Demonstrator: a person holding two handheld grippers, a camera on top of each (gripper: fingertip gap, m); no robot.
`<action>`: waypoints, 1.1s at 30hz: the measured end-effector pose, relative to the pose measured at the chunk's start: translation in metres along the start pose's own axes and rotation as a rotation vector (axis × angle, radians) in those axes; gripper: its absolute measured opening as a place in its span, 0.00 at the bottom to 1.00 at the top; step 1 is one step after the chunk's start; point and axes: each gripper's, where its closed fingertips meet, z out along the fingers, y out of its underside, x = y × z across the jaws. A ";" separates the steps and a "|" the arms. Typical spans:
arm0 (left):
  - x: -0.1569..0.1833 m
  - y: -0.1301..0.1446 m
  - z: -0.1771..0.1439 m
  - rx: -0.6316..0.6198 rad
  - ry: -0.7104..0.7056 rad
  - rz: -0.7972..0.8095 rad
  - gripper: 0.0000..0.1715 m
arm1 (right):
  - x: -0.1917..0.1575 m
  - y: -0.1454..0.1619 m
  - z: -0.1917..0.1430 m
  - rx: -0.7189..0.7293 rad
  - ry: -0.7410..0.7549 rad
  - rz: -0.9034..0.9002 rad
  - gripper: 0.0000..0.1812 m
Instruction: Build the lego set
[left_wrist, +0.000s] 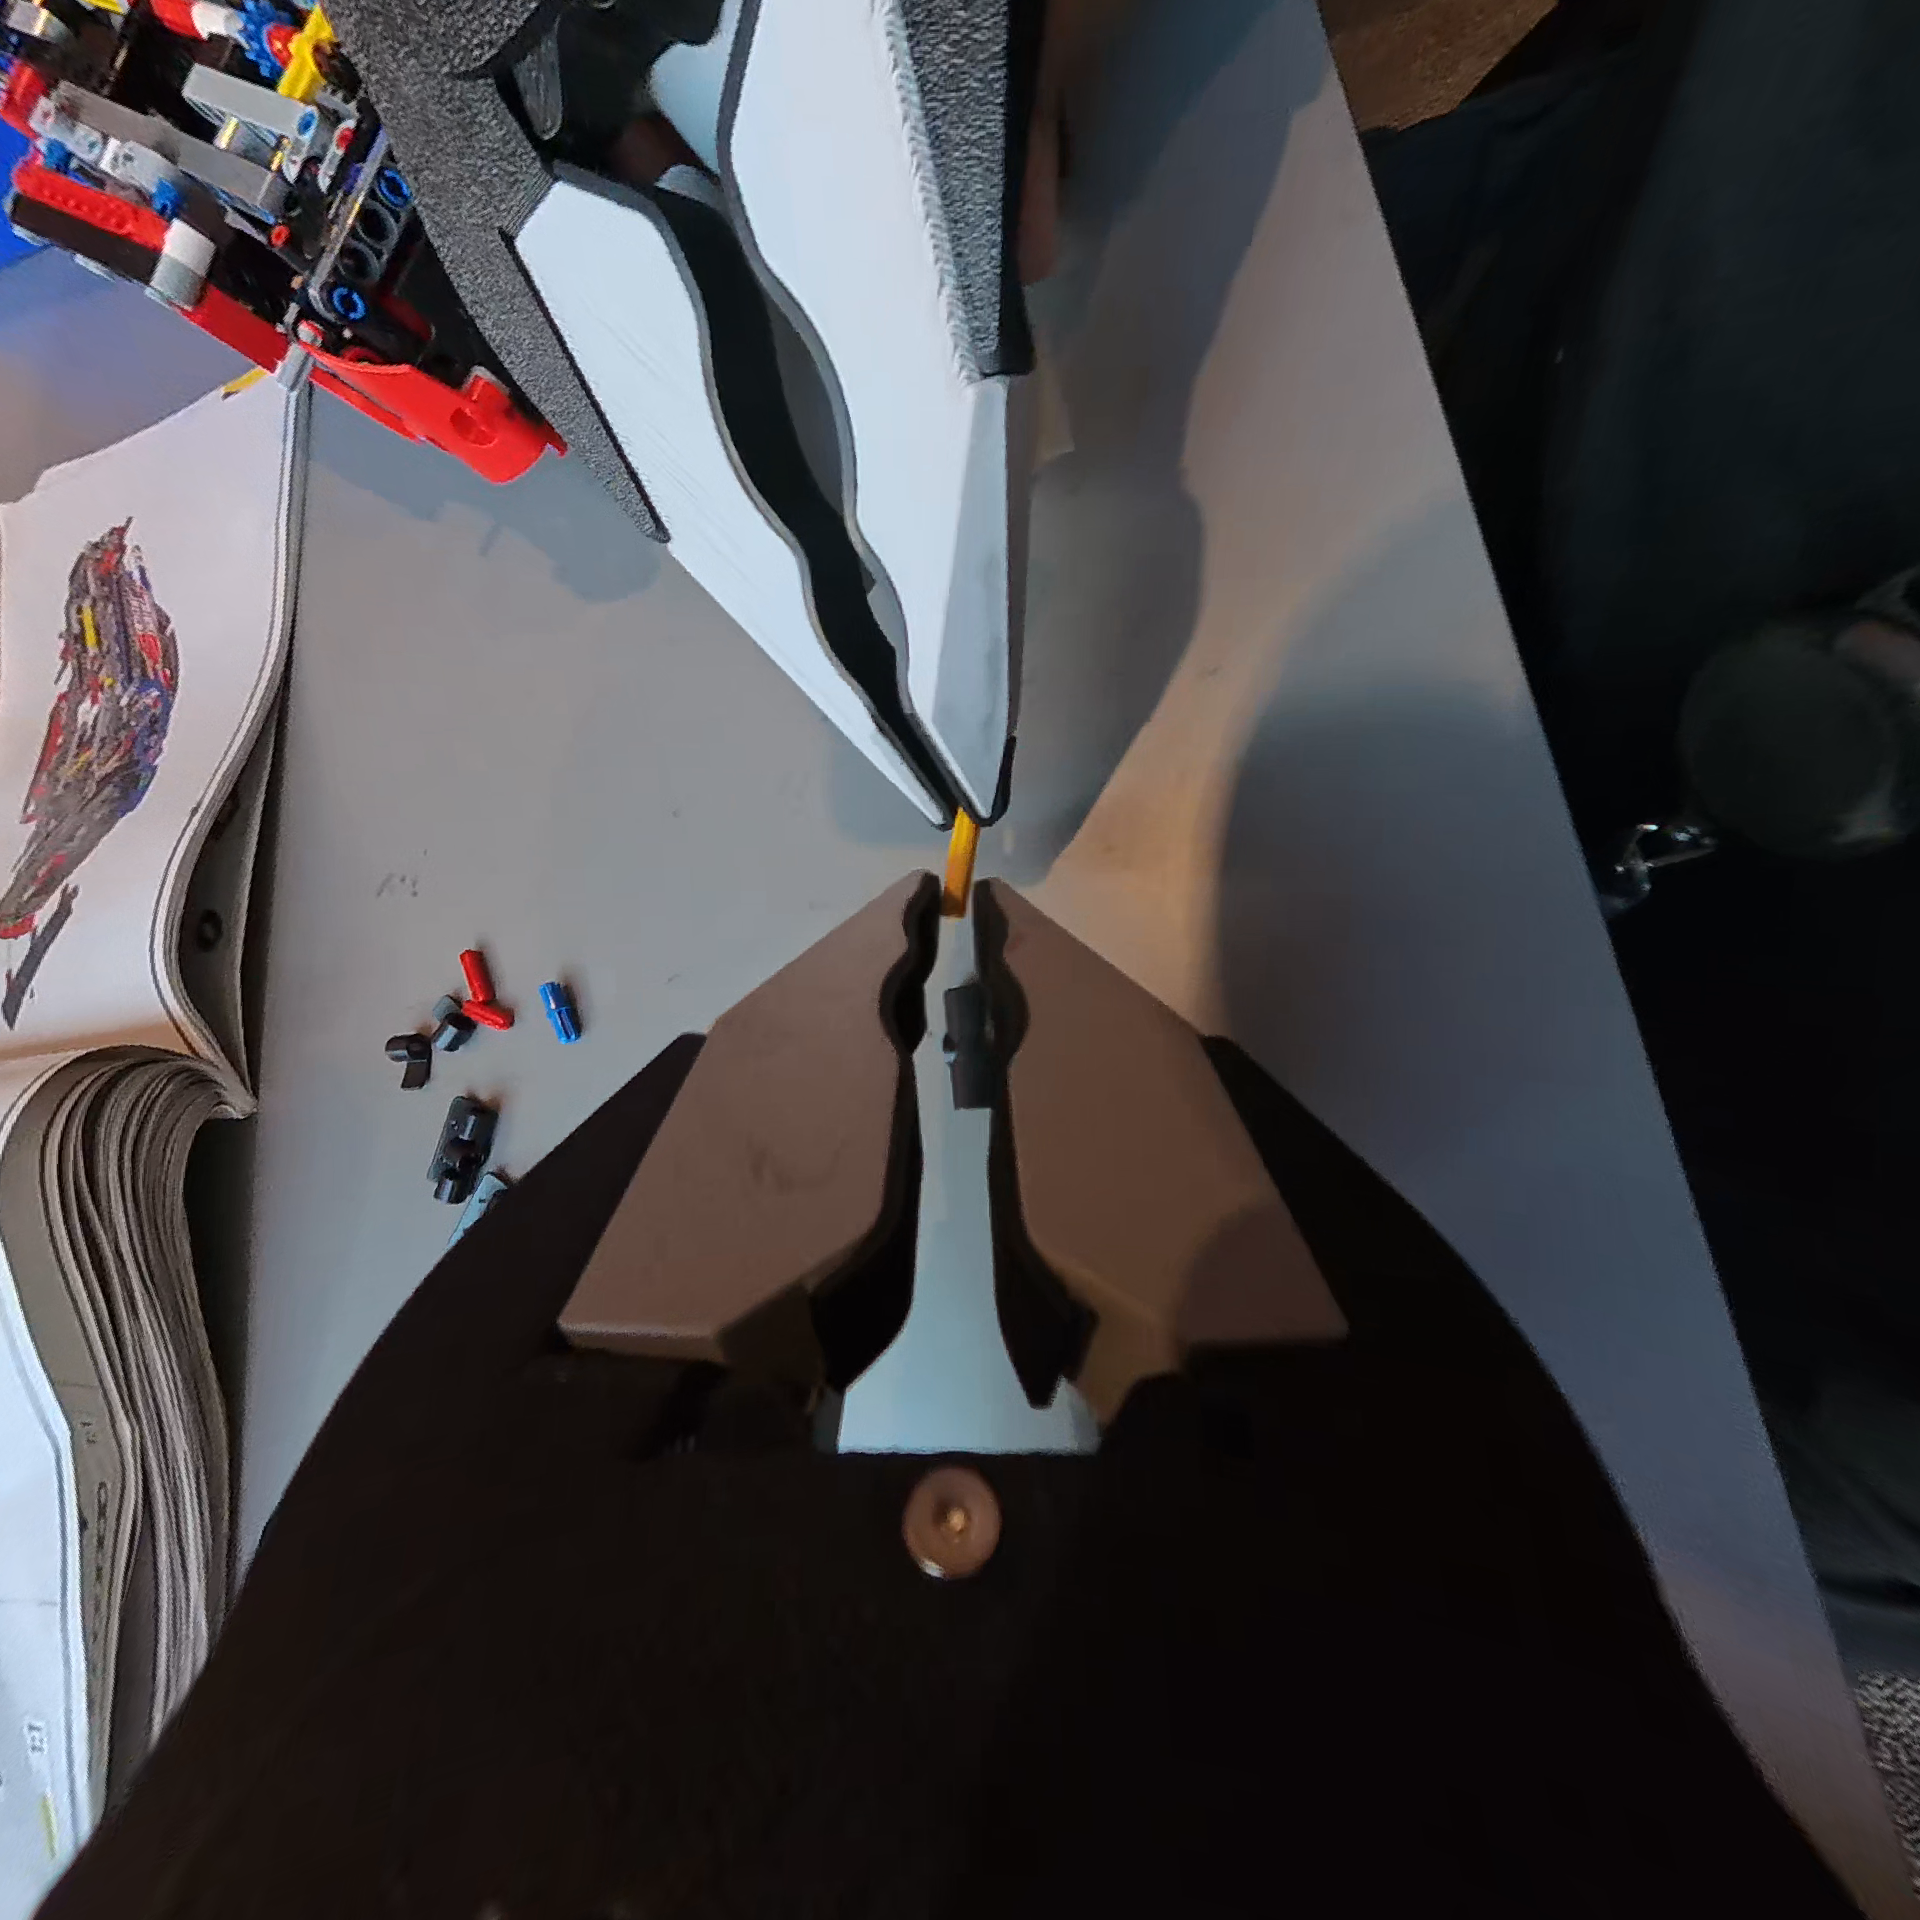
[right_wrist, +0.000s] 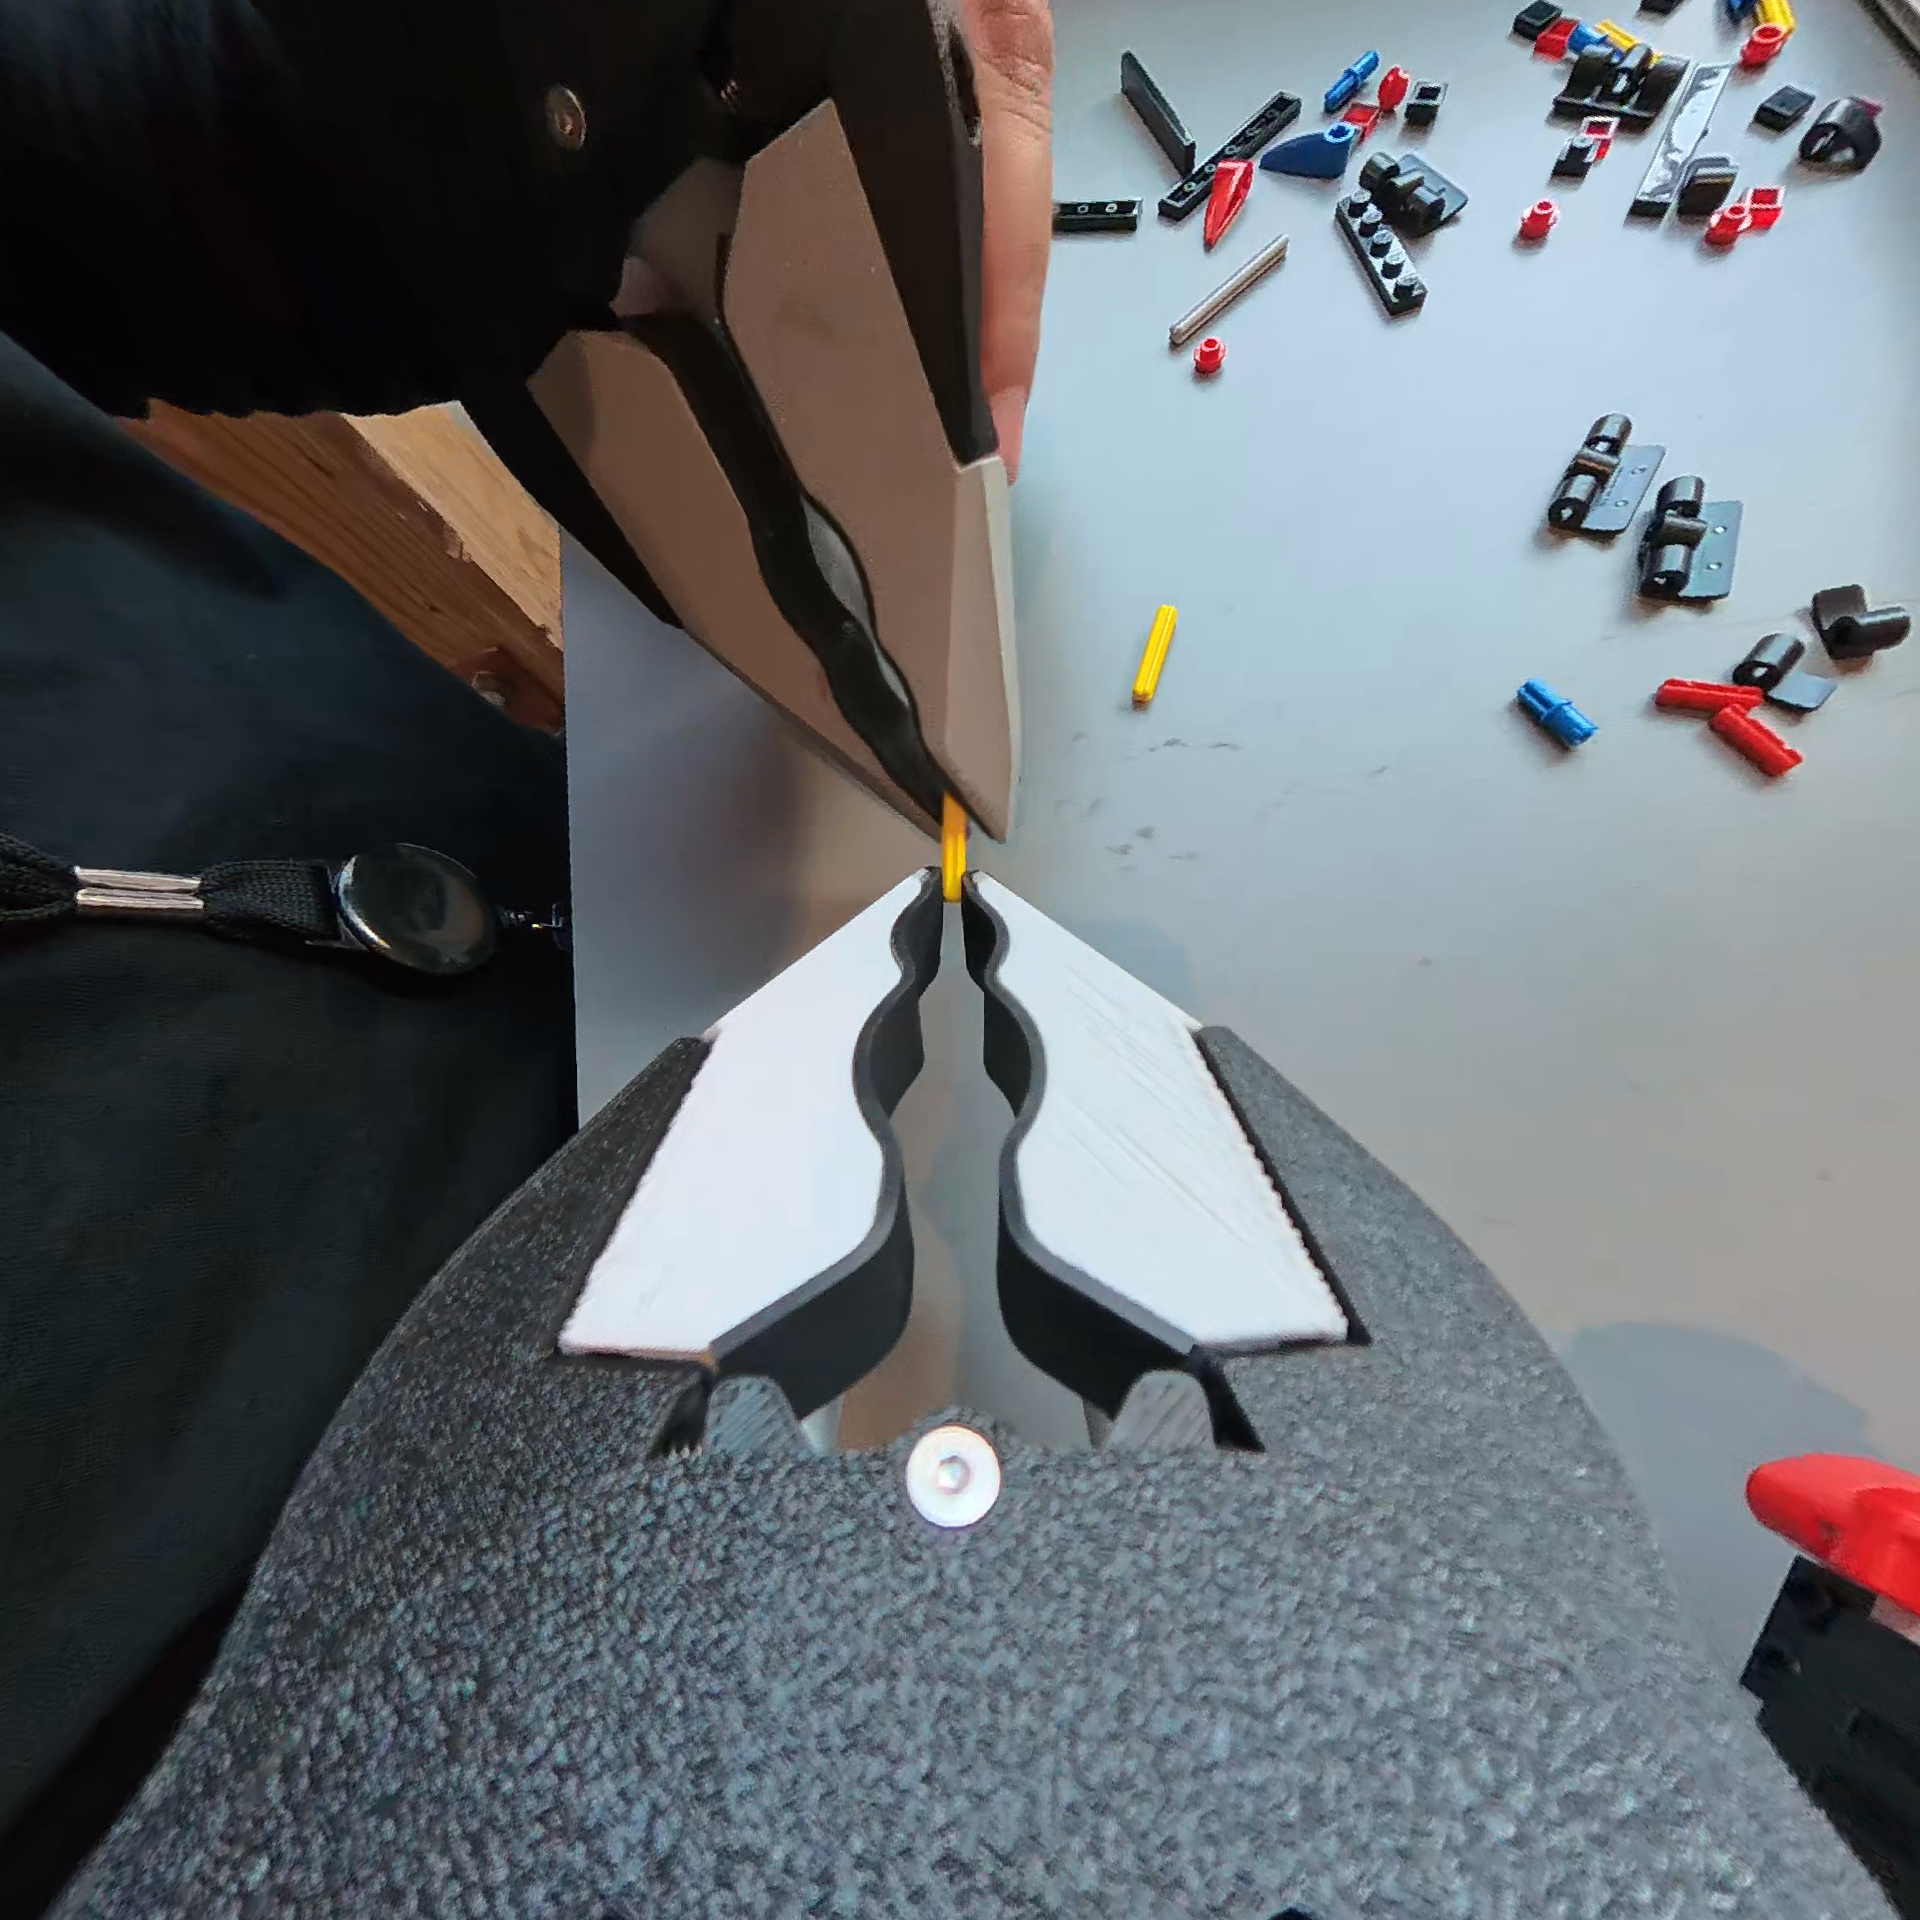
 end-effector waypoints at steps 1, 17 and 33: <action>0.001 0.000 0.000 -0.004 0.000 0.011 0.01 | 0.000 0.000 0.000 0.001 -0.003 0.003 0.02; 0.004 -0.007 -0.005 0.096 0.143 -0.254 0.01 | -0.003 -0.011 -0.009 0.019 0.222 -0.397 0.02; 0.006 -0.005 -0.007 0.123 0.177 -0.333 0.01 | -0.004 -0.012 -0.004 0.008 0.217 -0.392 0.02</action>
